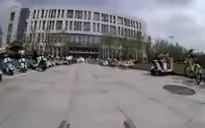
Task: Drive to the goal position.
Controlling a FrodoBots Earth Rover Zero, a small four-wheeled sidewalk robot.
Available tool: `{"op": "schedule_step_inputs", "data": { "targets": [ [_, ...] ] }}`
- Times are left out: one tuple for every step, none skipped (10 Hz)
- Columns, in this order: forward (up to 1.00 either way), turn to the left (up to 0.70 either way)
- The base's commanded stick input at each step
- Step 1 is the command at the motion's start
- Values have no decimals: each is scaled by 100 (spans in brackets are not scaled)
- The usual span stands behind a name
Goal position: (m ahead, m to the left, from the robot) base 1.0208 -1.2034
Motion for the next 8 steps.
{"op": "schedule_step_inputs", "data": {
  "targets": [
    [100, -20],
    [100, 0],
    [100, 0],
    [100, 25],
    [100, 33],
    [100, 21],
    [100, 0],
    [100, 0]
  ]
}}
